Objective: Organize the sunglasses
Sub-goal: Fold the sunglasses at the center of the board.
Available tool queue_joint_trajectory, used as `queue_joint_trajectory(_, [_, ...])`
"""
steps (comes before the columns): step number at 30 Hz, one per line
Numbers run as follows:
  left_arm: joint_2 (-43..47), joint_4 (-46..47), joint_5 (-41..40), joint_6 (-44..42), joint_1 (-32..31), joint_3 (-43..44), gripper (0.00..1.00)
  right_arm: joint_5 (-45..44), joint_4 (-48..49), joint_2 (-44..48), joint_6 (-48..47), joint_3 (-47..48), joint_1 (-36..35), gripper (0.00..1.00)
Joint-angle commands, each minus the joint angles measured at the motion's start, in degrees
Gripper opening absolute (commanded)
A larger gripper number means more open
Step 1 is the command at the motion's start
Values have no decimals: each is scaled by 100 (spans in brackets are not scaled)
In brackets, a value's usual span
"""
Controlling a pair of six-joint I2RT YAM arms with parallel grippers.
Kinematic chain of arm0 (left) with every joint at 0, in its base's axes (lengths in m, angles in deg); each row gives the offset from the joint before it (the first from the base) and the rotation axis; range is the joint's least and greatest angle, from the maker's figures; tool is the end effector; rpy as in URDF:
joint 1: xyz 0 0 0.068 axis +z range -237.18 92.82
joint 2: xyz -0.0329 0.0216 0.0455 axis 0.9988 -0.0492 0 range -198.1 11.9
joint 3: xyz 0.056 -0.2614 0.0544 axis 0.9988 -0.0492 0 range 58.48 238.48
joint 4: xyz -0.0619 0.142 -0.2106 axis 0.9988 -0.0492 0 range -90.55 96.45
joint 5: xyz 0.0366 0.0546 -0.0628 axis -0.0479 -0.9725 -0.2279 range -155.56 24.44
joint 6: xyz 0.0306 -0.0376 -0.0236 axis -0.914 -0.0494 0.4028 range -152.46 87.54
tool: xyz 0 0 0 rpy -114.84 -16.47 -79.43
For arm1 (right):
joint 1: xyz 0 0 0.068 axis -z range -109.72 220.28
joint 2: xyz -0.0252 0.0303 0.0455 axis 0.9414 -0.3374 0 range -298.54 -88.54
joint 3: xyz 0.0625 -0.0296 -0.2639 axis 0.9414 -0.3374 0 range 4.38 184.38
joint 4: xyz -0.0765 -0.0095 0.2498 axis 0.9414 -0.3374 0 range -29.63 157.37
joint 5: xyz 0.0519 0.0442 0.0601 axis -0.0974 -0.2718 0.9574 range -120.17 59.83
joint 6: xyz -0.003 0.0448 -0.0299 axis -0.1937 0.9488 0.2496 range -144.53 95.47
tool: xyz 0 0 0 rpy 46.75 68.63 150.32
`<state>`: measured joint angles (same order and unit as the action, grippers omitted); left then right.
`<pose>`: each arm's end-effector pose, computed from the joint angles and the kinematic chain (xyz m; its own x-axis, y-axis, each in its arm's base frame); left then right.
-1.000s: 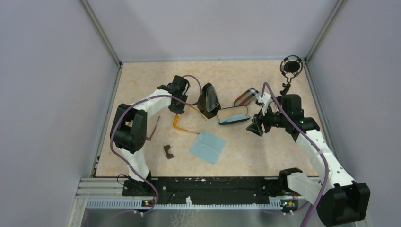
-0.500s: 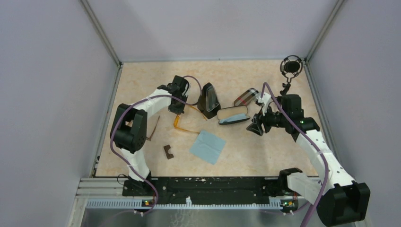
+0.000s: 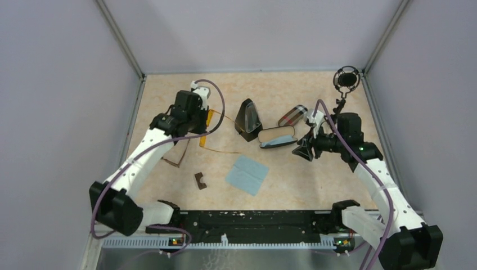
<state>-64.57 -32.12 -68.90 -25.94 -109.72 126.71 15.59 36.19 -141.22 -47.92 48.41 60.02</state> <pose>0.2633 -0.1069 0.3146 -0.7083 0.1712 -0.6849 0.2671 0.9630 -0.0356 0.1795 0.0585 0.2826 -0.3143 -0.3384 -0.8870 -0.8612 0.4949 0.1163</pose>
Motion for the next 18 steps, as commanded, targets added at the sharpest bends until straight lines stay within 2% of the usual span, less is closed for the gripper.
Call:
queue_joint_trajectory(1, [850,66,872,219,-33,-387,0,-118,435,-238,393,634,-321,45])
queue_joint_trajectory(5, [1542,466,1629,295,-149,-769,0,-1018,592,-884,687,1300,-945,41])
queue_joint_trajectory(9, [1757,574,2055,458,-263,-943,0,-1909,558,-1716,639,2125,-1690,36])
queue_joint_trajectory(18, [1763,782,2110,1019,-378,-1162,0,-3369,-134,-3474,39,3857,-3940,33])
